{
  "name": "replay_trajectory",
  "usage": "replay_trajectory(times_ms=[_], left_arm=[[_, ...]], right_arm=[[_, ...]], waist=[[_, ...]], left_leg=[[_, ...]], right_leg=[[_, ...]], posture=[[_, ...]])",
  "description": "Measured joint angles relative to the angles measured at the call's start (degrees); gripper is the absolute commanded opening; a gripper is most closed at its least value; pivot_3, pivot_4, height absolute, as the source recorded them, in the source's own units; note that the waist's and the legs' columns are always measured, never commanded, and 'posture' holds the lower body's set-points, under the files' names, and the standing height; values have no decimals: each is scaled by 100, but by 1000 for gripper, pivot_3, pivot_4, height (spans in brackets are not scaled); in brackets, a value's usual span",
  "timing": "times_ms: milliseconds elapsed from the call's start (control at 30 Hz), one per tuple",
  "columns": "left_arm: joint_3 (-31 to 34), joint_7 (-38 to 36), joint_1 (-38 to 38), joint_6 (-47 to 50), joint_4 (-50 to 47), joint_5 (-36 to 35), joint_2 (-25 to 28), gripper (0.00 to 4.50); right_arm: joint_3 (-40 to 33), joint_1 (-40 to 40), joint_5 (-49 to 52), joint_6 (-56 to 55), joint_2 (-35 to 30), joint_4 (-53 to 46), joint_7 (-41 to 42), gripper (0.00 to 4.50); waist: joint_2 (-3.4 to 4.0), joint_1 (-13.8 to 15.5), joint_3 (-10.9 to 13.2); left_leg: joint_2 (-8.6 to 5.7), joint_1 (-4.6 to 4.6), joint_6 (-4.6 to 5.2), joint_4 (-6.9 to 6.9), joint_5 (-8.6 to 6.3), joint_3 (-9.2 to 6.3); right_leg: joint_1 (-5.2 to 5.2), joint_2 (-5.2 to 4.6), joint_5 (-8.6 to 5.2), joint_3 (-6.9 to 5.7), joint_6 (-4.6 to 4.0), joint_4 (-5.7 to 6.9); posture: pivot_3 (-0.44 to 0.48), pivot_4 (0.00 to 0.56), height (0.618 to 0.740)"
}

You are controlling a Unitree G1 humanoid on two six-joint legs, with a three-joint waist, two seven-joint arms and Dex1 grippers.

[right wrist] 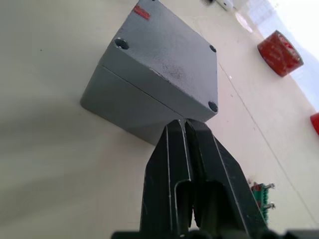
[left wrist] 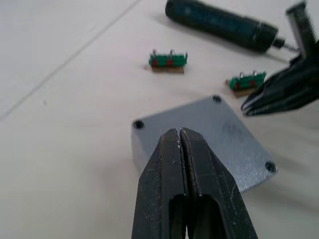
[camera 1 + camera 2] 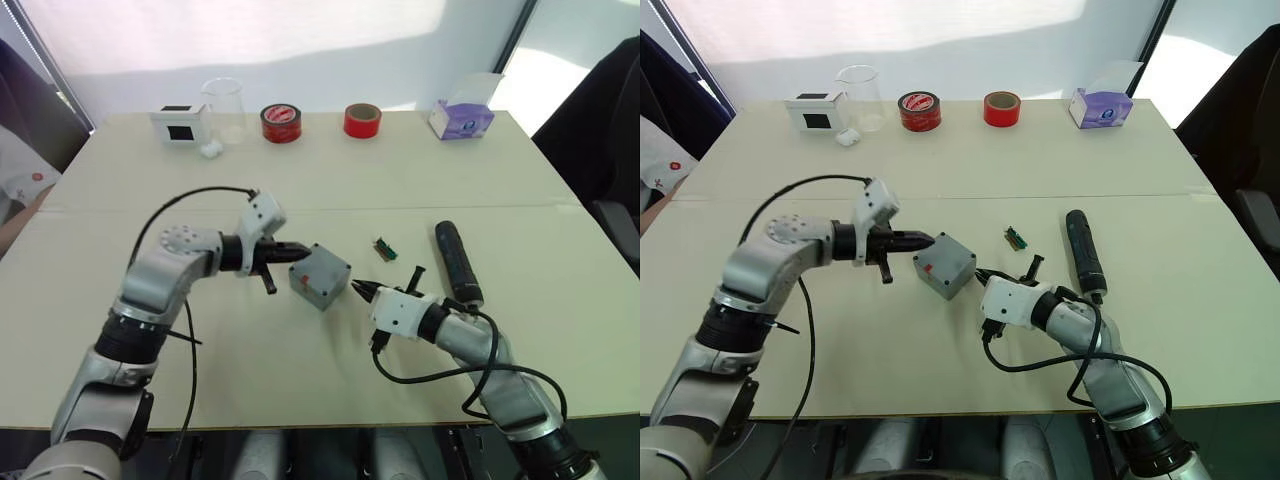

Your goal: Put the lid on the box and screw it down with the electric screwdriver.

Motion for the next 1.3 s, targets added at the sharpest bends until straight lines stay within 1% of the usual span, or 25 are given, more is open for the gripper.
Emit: replay_trajectory(times_ms=[100,167,300,467,600,800,867,1033,1200,1300], left_arm=[[212,138,-174,-28,391,8,10,0],[217,244,-212,-204,719,120,19,0],[-140,539,-186,-774,1452,760,-26,0],[-529,496,97,-1009,1614,909,-384,0],[-653,399,291,-950,1355,904,-406,0],[-605,382,663,-657,793,893,-244,0],[-581,392,961,-413,342,873,-92,0],[-479,436,1450,117,-525,725,70,0],[-449,594,1552,451,-850,678,89,0],[-449,620,1552,477,-885,674,112,0]], right_arm=[[14,-15,114,297,47,-52,87,67],[48,-67,185,540,114,-54,119,67],[201,-364,315,1113,266,-55,242,67],[439,-574,338,1498,286,1,412,67],[488,-823,328,1592,322,275,407,67],[499,-856,319,1603,325,403,390,67],[518,-876,319,1602,342,423,372,67],[498,-900,328,1602,360,490,361,67],[501,-907,341,1603,398,504,402,67],[509,-907,354,1603,402,504,421,67]], waist=[[0,1,0],[0,-2,0],[0,6,0],[-1,-3,1],[0,-29,1],[1,-25,1],[2,-33,2],[2,-12,2],[3,-1,2],[3,-9,3]], left_leg=[[-1,0,0,0,0,0],[-1,0,0,0,0,1],[-3,-1,0,-2,0,1],[-5,-4,0,-2,0,2],[0,-4,-1,-7,0,1],[0,-4,-1,-11,0,3],[0,-4,-1,-11,0,4],[0,-4,-2,-11,0,3],[0,-4,-3,-11,0,3],[0,-4,-3,-11,0,3]], right_leg=[[0,0,0,-1,0,0],[-1,1,0,-1,0,0],[-3,1,0,-1,0,0],[-5,-2,0,0,0,-1],[-10,1,0,0,0,0],[-11,1,0,2,0,-1],[-12,0,0,2,0,-1],[-12,-1,0,2,0,-1],[-12,-1,0,2,0,-2],[-12,-1,0,2,-1,-2]], posture=[[0,150,740],[0,150,740],[0,150,740],[0,150,740],[0,150,740],[0,150,740],[0,150,740],[0,150,740],[0,150,740],[0,150,740]])
